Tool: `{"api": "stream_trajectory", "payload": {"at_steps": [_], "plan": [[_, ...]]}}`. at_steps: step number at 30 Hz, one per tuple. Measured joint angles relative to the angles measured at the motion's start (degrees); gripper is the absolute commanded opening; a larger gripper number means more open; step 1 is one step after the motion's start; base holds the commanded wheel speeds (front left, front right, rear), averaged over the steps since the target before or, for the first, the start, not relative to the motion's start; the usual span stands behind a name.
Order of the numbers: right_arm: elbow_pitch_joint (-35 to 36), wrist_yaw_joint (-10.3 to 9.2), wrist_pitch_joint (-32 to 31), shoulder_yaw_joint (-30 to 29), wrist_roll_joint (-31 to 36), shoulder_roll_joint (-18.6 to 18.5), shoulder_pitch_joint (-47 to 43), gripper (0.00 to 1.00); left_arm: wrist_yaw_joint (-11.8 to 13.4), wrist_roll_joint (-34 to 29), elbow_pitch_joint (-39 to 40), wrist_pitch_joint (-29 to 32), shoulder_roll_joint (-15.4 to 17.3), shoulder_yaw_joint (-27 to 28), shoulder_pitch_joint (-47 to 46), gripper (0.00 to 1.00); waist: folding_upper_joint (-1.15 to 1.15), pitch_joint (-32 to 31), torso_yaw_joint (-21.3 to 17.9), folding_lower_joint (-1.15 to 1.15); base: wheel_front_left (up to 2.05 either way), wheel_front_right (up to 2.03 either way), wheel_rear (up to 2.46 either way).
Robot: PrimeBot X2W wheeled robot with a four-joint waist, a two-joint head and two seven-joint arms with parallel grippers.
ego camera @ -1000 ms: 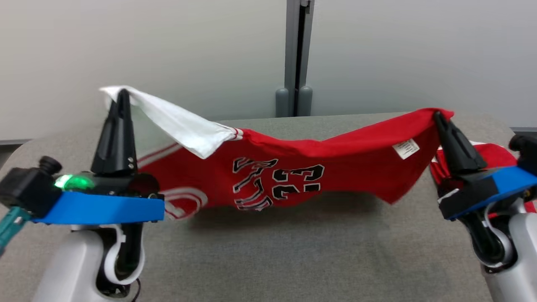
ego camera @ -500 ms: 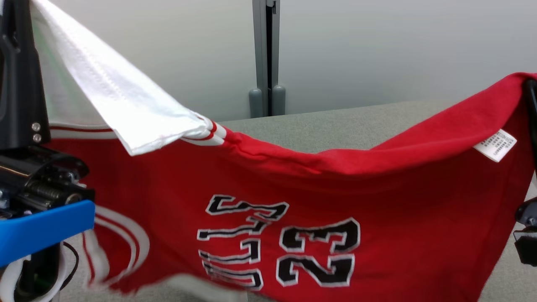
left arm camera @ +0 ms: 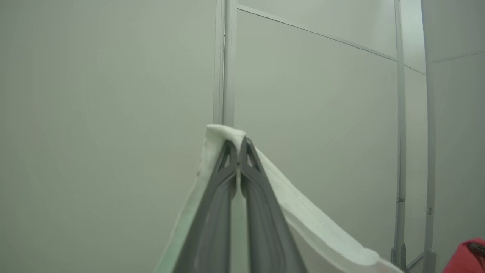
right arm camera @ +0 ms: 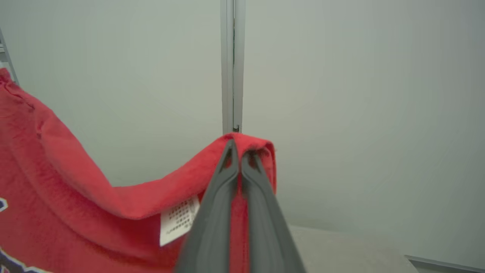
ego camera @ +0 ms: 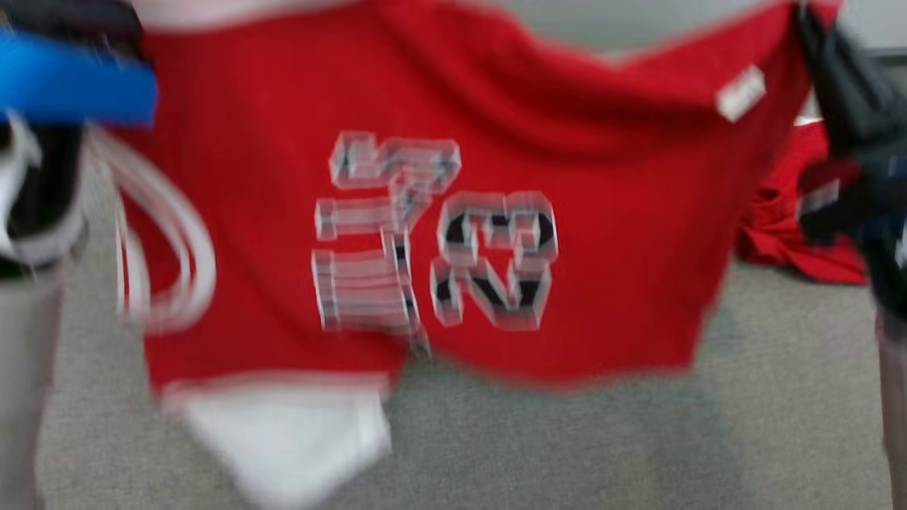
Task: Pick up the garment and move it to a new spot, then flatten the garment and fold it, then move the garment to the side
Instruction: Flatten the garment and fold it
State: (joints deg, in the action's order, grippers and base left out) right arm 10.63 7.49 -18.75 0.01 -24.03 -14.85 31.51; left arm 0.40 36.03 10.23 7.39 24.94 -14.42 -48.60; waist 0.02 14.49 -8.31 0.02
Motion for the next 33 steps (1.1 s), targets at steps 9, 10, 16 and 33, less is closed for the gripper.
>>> {"api": "stream_trajectory", "payload": {"at_steps": [9,10,16,33], "plan": [[-29.6,0.00,12.9,0.5,10.8,5.8,31.6,0.00,-1.7,-6.5,-23.4,-13.4,-6.1,-0.9,-24.7,0.00,0.00,7.4,2.7,0.00,0.00,0.00,0.00],[-32.4,0.00,14.1,0.5,11.8,6.2,33.2,0.00,-1.9,-6.4,-25.5,-14.4,-6.9,-1.0,-25.5,0.00,0.00,8.1,3.1,0.00,0.00,0.00,0.00],[-48.6,0.00,20.7,-0.5,18.5,7.0,37.4,0.00,-3.4,-5.3,-35.4,-18.7,-11.8,-2.9,-24.5,0.00,0.00,12.6,6.3,-0.01,0.00,0.00,0.00],[-72.8,0.00,33.0,-4.2,22.7,8.8,37.8,0.00,-7.0,-2.3,-46.3,-22.3,-15.2,-1.8,-10.1,0.00,-0.03,16.8,9.5,-0.04,0.00,0.00,0.00]]}}
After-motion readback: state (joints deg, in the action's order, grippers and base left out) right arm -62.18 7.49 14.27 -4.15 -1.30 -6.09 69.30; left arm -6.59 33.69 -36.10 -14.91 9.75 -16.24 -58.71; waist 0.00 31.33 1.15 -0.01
